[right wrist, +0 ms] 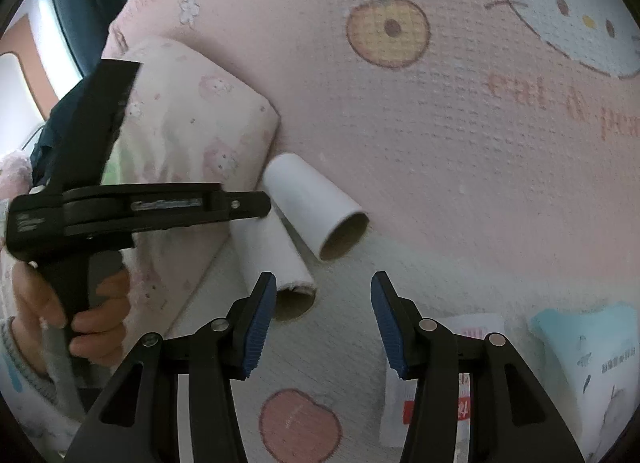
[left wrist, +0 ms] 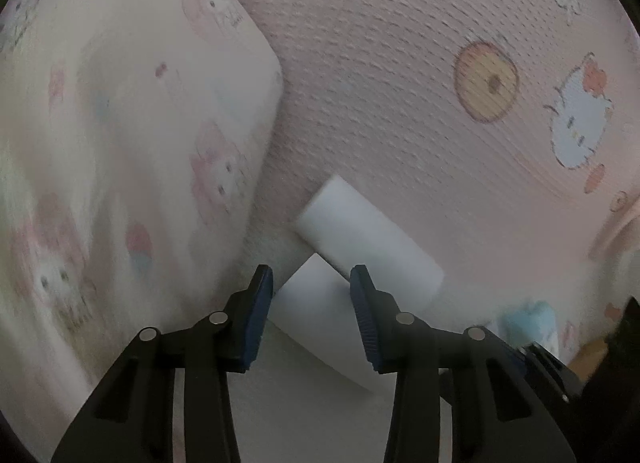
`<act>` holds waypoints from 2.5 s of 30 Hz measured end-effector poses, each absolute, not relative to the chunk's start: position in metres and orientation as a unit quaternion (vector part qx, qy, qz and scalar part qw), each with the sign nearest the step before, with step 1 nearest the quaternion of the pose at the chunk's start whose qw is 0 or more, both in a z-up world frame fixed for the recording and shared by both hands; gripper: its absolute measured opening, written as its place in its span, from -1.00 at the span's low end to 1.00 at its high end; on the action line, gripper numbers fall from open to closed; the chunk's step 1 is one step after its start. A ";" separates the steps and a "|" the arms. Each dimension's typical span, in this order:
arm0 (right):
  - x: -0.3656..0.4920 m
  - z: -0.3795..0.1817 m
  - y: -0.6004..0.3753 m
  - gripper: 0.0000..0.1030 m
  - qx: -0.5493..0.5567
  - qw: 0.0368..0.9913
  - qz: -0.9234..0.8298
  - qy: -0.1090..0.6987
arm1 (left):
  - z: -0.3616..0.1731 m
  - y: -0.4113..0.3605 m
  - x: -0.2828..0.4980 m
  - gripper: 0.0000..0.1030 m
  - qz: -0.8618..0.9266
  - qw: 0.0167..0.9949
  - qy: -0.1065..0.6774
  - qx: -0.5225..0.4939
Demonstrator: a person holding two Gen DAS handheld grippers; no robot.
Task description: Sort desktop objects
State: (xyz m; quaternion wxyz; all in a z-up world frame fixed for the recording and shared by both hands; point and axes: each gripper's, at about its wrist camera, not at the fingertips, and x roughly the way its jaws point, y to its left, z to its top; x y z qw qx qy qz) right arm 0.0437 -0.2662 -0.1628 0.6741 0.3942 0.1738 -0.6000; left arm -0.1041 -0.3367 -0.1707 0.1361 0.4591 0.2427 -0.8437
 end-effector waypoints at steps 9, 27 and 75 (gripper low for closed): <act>0.032 -0.177 -0.260 -0.10 0.489 0.662 -0.555 0.119 | -0.175 -0.318 -0.088 -0.15 -0.836 0.126 0.280 0.455; 0.044 -0.156 -0.173 -0.54 0.513 0.644 -0.548 0.146 | -0.195 -0.281 -0.030 -0.27 -0.805 0.062 0.388 0.444; 0.005 -0.106 -0.053 -0.54 0.439 0.611 -0.632 0.185 | -0.167 -0.193 0.007 -0.48 -0.838 0.009 0.268 0.476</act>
